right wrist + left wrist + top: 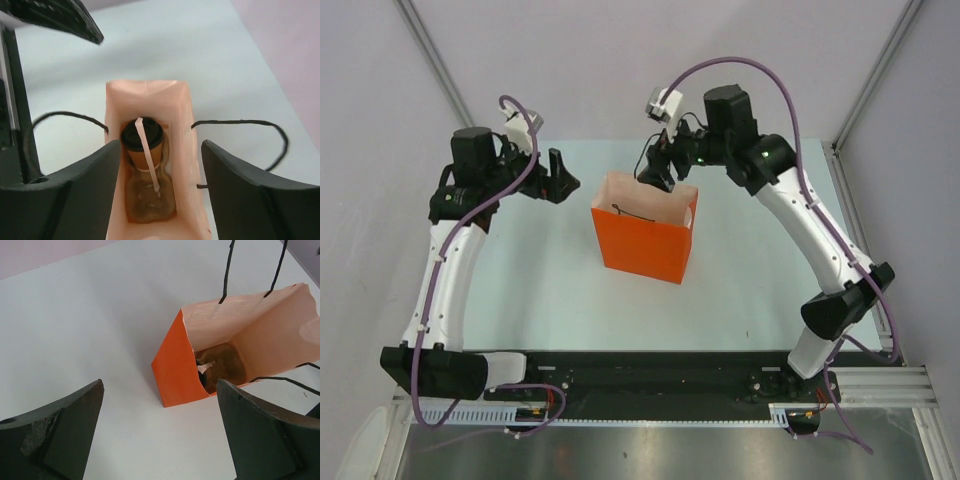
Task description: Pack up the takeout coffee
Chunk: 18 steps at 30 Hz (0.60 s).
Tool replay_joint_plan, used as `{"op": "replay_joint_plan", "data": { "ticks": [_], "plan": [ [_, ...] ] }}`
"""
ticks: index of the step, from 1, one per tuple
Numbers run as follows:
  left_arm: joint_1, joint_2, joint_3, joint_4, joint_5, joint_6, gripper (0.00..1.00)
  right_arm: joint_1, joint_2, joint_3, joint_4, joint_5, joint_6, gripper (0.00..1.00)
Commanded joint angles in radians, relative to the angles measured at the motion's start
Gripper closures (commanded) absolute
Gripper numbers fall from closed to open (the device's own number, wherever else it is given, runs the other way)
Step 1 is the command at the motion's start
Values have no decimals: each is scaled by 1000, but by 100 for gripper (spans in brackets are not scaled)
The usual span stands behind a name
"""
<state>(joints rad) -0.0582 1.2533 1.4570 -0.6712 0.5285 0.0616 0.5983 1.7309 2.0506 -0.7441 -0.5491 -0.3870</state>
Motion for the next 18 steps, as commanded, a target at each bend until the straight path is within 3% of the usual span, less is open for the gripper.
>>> {"op": "replay_joint_plan", "data": {
  "ticks": [1, 4, 9, 12, 18],
  "plan": [
    [8, 46, 115, -63, -4, 30, 1, -41, -96, 52, 97, 40, 89, 15],
    [8, 116, 224, -142, -16, 58, 1, -109, -122, 48, 114, 72, 120, 0],
    [15, 289, 394, -341, 7, 112, 1, -291, -125, 7, 95, 48, 244, 0],
    [46, 339, 387, -358, 24, 93, 0, -455, -134, -95, 84, 18, 284, 0],
    [55, 373, 260, -329, -97, 96, 0, -626, -168, -374, 57, -8, 232, 0]
  ]
}}
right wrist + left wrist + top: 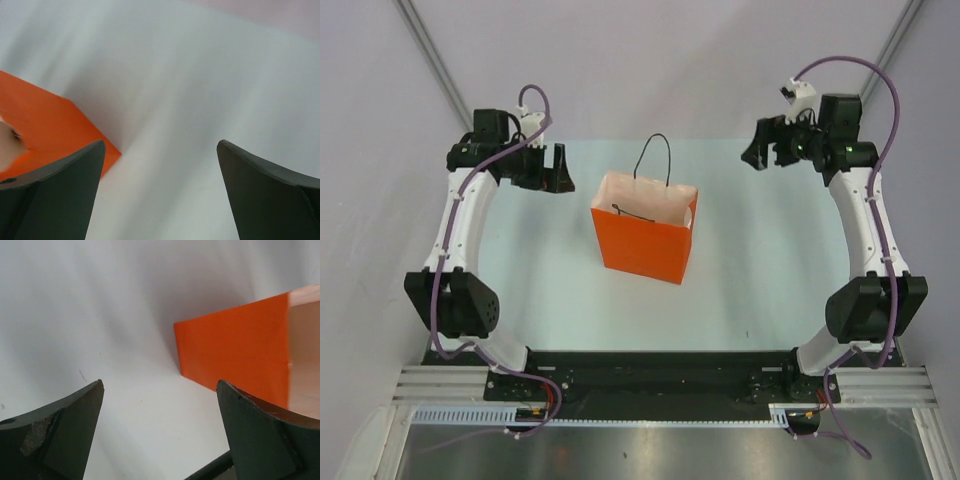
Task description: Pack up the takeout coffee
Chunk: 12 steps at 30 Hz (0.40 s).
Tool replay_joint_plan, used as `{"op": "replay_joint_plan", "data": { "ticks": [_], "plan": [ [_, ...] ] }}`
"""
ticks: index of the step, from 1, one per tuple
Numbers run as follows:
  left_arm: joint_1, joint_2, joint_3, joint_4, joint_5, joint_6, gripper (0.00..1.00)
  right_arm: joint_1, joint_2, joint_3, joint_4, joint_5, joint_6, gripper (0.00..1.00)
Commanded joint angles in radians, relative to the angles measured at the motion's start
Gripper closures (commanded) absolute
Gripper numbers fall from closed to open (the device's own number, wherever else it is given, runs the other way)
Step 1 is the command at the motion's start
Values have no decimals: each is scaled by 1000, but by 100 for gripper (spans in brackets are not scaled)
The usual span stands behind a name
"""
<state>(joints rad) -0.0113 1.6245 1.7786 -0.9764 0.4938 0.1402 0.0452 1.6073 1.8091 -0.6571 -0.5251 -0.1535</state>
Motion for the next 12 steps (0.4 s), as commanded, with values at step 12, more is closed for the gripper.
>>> {"op": "replay_joint_plan", "data": {
  "ticks": [12],
  "plan": [
    [86, -23, -191, 113, -86, 1, 0, -226, -70, -291, 2, -61, -24, 0]
  ]
}}
